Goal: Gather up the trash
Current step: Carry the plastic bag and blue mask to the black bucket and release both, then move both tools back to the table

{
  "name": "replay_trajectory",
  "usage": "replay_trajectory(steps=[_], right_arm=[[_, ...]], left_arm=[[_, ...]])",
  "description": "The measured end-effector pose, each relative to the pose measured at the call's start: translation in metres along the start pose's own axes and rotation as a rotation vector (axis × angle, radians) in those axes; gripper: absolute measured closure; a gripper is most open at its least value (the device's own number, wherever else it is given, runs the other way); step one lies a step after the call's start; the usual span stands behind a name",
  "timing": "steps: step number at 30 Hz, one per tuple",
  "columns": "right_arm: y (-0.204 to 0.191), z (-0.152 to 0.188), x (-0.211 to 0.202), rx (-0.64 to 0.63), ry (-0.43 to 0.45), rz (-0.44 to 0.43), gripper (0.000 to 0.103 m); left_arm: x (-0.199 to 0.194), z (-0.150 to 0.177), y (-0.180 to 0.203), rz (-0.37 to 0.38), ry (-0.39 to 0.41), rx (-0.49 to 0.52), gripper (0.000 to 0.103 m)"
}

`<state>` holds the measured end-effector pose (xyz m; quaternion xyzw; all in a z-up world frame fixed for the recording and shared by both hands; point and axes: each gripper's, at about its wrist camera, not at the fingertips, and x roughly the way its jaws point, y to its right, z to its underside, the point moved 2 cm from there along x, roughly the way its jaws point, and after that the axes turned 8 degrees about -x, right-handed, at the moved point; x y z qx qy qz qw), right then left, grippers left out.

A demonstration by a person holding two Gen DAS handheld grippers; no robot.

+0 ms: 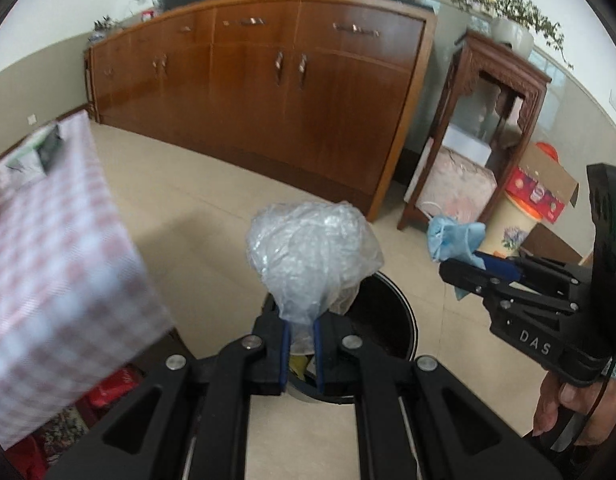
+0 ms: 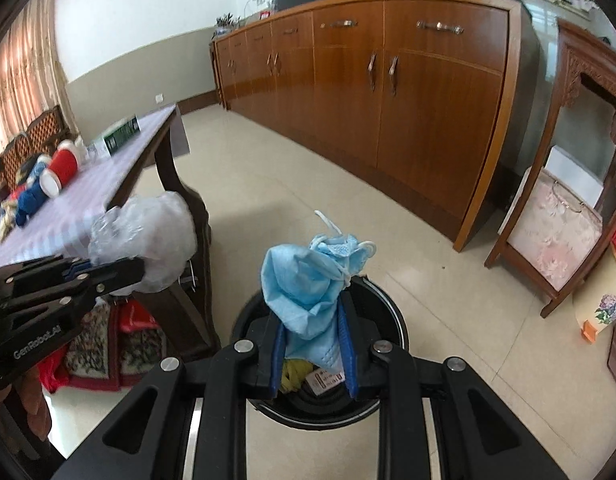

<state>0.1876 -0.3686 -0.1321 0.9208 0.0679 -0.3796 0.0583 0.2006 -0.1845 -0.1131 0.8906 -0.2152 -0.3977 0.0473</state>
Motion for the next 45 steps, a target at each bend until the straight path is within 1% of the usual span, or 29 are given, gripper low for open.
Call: replay_trajectory(steps=[5, 7, 9, 10, 11, 12, 13, 14, 15, 16, 17, 18, 20, 24, 26, 30, 32, 35, 38, 42, 45], right_arm=[[0.01, 0.019, 0.037, -0.046, -0.073, -0.045, 0.078], [0.011, 0.026, 0.058, -0.069, -0.114, -0.075, 0.078], [0.011, 0.032, 0.076, -0.09, -0.148, -0.092, 0.078], [0.012, 0.036, 0.088, -0.099, -0.171, -0.12, 0.077], [0.011, 0.042, 0.105, -0.128, -0.214, -0.141, 0.069], [0.013, 0.049, 0.121, -0.154, -0.266, -0.119, 0.041], [0.018, 0.052, 0.128, -0.154, -0.285, -0.097, 0.029], [0.027, 0.054, 0.133, -0.129, -0.287, -0.082, 0.025], [0.032, 0.055, 0.134, -0.112, -0.288, -0.082, 0.023], [0.036, 0.055, 0.134, -0.112, -0.288, -0.062, 0.017], [0.039, 0.055, 0.132, -0.119, -0.284, -0.038, 0.003], [0.041, 0.054, 0.129, -0.113, -0.275, -0.03, 0.0], [0.041, 0.051, 0.123, -0.094, -0.262, -0.02, 0.0], [0.036, 0.048, 0.114, -0.088, -0.246, 0.013, 0.0], [0.031, 0.046, 0.104, -0.075, -0.235, 0.013, 0.0], [0.021, 0.043, 0.085, -0.054, -0.212, 0.007, 0.0], [0.015, 0.039, 0.074, -0.051, -0.194, 0.006, 0.0], [0.007, 0.034, 0.057, -0.054, -0.169, 0.007, 0.0], [-0.001, 0.026, 0.038, -0.053, -0.138, -0.001, 0.0], [-0.017, 0.014, 0.015, -0.063, -0.085, -0.013, 0.0], [-0.031, 0.003, -0.001, -0.07, -0.047, -0.025, 0.0]], left_arm=[[0.038, 0.008, 0.004, 0.025, -0.082, 0.001, 0.093], [0.054, 0.011, 0.006, 0.04, -0.12, 0.0, 0.093], [0.071, 0.016, 0.007, 0.058, -0.159, -0.002, 0.091], [0.083, 0.02, 0.006, 0.073, -0.19, -0.01, 0.084], [0.09, 0.022, 0.005, 0.08, -0.211, -0.017, 0.056], [0.101, 0.026, 0.002, 0.084, -0.246, -0.033, 0.038], [0.104, 0.028, -0.002, 0.077, -0.244, -0.045, 0.021], [0.106, 0.029, -0.006, 0.042, -0.24, -0.048, 0.02], [0.106, 0.03, -0.009, 0.019, -0.242, -0.052, 0.019], [0.103, 0.031, -0.014, -0.003, -0.234, -0.057, 0.011], [0.101, 0.031, -0.017, -0.021, -0.224, -0.059, 0.006], [0.096, 0.031, -0.019, -0.044, -0.206, -0.059, 0.006], [0.089, 0.032, -0.022, -0.077, -0.185, -0.052, 0.006], [0.064, 0.032, -0.021, -0.115, -0.133, -0.052, 0.005], [0.06, 0.031, -0.02, -0.118, -0.121, -0.054, 0.005], [0.035, 0.034, -0.022, -0.131, -0.102, -0.065, 0.005], [0.028, 0.031, -0.026, -0.134, -0.09, -0.075, 0.005], [0.007, 0.032, -0.032, -0.146, -0.068, -0.099, 0.005], [-0.004, 0.032, -0.032, -0.157, -0.048, -0.095, 0.005], [-0.028, 0.03, -0.036, -0.16, -0.004, -0.109, 0.005], [-0.048, 0.026, -0.041, -0.18, 0.034, -0.12, 0.005]])
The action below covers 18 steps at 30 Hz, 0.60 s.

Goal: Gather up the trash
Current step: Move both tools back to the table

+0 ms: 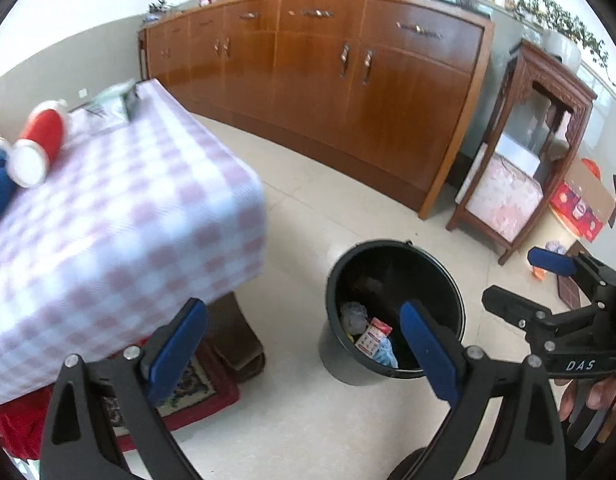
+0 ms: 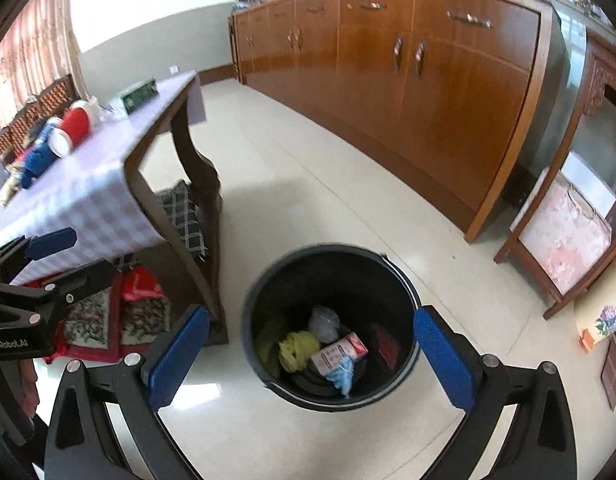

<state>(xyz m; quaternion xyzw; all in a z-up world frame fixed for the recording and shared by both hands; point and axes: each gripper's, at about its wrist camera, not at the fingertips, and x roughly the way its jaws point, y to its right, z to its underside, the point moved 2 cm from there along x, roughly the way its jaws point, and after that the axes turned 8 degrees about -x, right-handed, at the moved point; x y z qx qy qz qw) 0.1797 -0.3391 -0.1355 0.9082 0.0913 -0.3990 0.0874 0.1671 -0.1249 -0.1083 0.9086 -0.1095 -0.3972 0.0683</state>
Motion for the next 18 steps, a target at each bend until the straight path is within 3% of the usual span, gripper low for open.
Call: replay_trajectory(steps=[12, 18], right_arm=[[-0.061, -0.044, -0.04, -0.084, 0.121, -0.057, 0.0], [-0.103, -0.07, -0.048, -0.157, 0.175, -0.125, 0.0]], left_arm=[[-0.066, -0.016, -0.048, -0.079, 0.128, -0.06, 0.004], [-0.099, -0.018, -0.085, -0.17, 0.208, -0.101, 0.004]])
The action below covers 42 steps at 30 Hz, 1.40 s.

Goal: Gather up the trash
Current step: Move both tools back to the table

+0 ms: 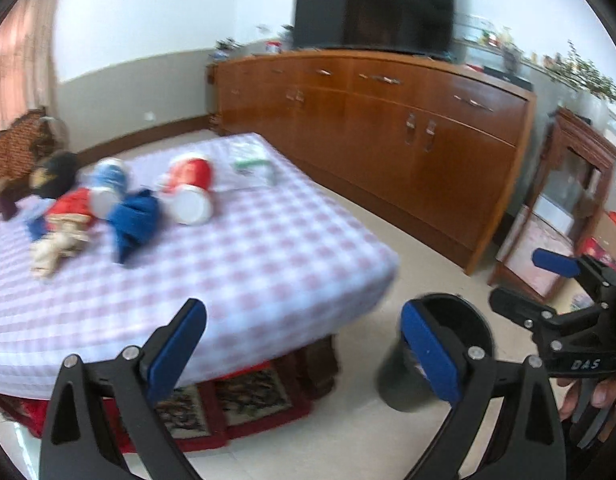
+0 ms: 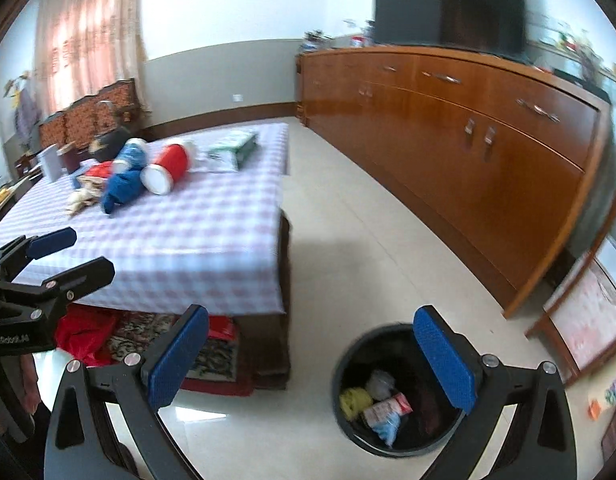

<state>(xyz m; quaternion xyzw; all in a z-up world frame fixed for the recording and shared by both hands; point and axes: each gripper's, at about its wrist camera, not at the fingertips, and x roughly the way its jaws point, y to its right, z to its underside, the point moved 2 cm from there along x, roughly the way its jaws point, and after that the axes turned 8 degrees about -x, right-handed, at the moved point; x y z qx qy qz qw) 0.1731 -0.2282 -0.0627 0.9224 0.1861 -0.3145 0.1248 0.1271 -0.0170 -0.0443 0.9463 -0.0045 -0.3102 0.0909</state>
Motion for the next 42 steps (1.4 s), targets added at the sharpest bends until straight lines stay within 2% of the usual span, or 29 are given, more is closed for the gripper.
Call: replay_trajectory(steps=[4, 10, 15, 22, 32, 42], right_arm=[[-0.03, -0.018, 0.007, -0.042, 0.023, -0.055, 0.0], [-0.063, -0.043, 0.016, -0.012, 0.072, -0.127, 0.0], [-0.101, -0.07, 0.03, -0.072, 0.045, -0.117, 0.0], [-0.138, -0.097, 0.047, -0.112, 0.073, -0.145, 0.0], [-0.17, -0.13, 0.087, -0.132, 0.058, -0.149, 0.0], [-0.177, -0.167, 0.149, -0.149, 0.004, -0.12, 0.0]], left_arm=[[-0.01, -0.006, -0.036, -0.049, 0.025, -0.058, 0.004], [-0.026, -0.01, -0.088, -0.109, 0.064, -0.142, 0.004], [-0.034, -0.011, -0.132, -0.196, 0.093, -0.183, 0.004], [-0.037, -0.014, -0.184, -0.282, 0.112, -0.214, 0.004], [-0.023, -0.021, -0.231, -0.323, 0.095, -0.249, 0.004], [0.026, -0.043, -0.266, -0.327, 0.037, -0.277, 0.004]])
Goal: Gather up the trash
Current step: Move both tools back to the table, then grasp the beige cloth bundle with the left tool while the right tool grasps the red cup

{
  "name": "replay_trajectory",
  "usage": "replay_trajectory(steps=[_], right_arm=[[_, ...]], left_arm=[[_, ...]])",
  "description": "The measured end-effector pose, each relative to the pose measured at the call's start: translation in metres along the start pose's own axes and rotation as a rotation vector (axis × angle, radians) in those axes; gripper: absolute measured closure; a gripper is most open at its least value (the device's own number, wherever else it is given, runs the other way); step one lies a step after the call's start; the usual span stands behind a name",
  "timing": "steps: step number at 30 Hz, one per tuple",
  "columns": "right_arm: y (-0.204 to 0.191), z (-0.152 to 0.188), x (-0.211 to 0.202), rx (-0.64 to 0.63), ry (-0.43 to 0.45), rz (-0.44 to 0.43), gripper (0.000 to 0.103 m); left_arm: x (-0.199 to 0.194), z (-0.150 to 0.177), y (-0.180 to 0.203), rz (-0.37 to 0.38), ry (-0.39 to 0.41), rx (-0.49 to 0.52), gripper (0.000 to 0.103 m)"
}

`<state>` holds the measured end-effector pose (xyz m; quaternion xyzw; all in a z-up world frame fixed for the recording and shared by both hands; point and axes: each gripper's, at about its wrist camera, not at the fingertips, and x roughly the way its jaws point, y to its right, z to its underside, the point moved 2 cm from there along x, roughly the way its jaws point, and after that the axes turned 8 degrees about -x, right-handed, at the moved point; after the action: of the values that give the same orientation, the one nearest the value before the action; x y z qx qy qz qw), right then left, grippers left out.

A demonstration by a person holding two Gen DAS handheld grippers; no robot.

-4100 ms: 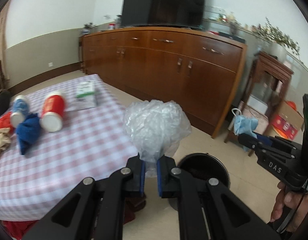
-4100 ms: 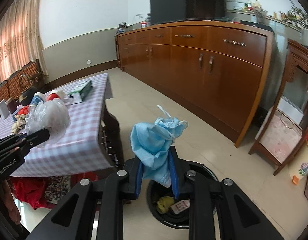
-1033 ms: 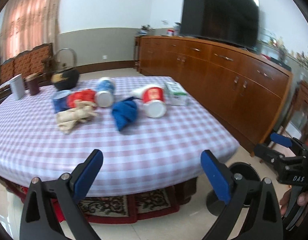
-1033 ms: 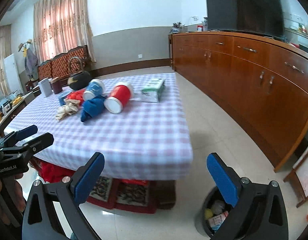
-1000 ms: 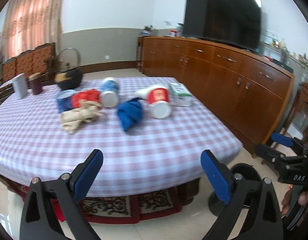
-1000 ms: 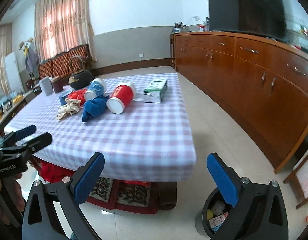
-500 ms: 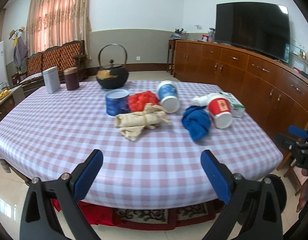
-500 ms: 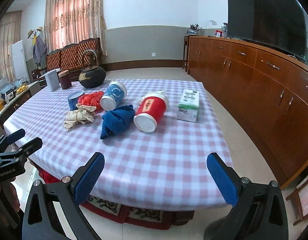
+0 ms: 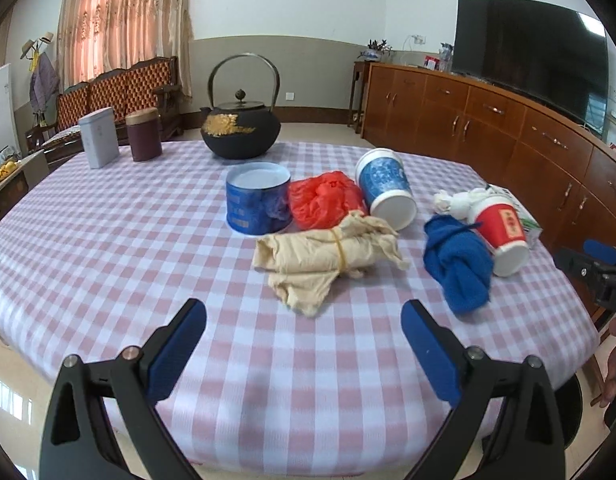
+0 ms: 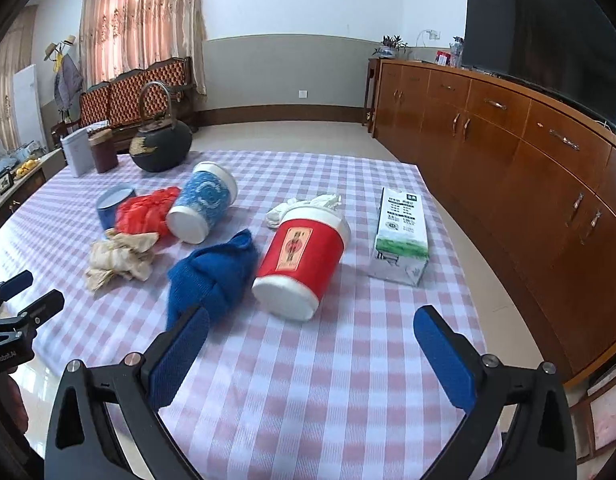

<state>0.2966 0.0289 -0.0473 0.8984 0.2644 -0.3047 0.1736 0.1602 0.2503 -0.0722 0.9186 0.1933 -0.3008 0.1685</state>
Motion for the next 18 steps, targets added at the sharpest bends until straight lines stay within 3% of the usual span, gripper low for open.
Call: replay_trajectory(steps=[8, 14, 18], right_arm=[[0.007, -0.009, 0.042, 0.012, -0.039, -0.012, 0.0], [0.01, -0.014, 0.065, 0.016, -0.064, -0.03, 0.002], [0.012, -0.016, 0.077, 0.024, -0.084, -0.048, 0.009]], left_arm=[[0.038, -0.021, 0.025, -0.008, -0.027, 0.012, 0.004], [0.06, -0.026, 0.036, -0.054, -0.059, 0.008, 0.004], [0.072, -0.026, 0.04, -0.082, -0.087, 0.011, 0.004]])
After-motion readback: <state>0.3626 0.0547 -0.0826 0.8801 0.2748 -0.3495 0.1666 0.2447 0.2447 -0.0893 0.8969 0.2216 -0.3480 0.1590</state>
